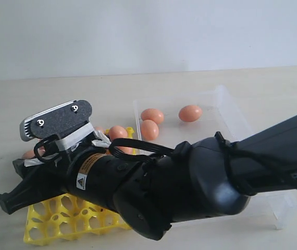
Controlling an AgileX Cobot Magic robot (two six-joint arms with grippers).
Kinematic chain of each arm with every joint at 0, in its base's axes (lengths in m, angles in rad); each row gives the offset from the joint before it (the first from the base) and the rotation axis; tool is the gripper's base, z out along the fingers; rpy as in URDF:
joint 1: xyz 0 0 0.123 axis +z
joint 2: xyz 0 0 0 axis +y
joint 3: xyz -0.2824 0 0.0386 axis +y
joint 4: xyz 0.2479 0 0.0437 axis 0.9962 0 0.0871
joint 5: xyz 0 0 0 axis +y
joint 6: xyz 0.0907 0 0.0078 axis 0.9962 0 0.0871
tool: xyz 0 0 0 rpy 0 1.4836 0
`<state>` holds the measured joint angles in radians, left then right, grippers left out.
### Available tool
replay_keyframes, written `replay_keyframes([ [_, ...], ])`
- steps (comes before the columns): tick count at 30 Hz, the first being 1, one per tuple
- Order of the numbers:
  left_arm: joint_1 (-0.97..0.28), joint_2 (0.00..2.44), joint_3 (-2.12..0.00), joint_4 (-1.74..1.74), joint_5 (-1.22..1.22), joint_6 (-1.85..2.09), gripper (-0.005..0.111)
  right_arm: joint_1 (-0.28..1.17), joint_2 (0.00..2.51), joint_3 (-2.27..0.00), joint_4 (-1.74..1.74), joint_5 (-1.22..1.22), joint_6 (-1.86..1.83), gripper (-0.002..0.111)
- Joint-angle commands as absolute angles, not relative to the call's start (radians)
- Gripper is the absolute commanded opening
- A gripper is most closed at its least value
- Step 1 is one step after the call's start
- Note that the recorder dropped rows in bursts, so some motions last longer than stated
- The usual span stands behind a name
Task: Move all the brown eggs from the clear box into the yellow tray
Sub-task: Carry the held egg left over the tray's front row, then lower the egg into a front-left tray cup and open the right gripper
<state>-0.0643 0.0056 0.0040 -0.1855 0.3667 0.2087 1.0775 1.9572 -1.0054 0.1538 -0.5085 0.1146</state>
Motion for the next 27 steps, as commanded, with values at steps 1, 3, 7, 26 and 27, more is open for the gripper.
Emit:
replay_keyframes([
  [1, -0.069, 0.0, 0.0, -0.186, 0.357, 0.206, 0.0, 1.082, 1.981, -1.028, 0.128, -0.504, 0.167, 0.0],
  [3, -0.069, 0.0, 0.0, -0.186, 0.357, 0.206, 0.0, 1.082, 1.994, -1.028, 0.128, -0.504, 0.202, 0.0],
  [7, -0.069, 0.0, 0.0, -0.186, 0.357, 0.206, 0.0, 1.082, 2.01, -1.028, 0.128, -0.504, 0.232, 0.0],
  [26, -0.069, 0.0, 0.0, -0.186, 0.357, 0.206, 0.0, 1.082, 2.04, -1.046, 0.076, -0.504, 0.404, 0.0],
  [27, -0.069, 0.0, 0.0, -0.186, 0.357, 0.206, 0.0, 1.082, 2.042, -1.046, 0.076, -0.504, 0.412, 0.0],
])
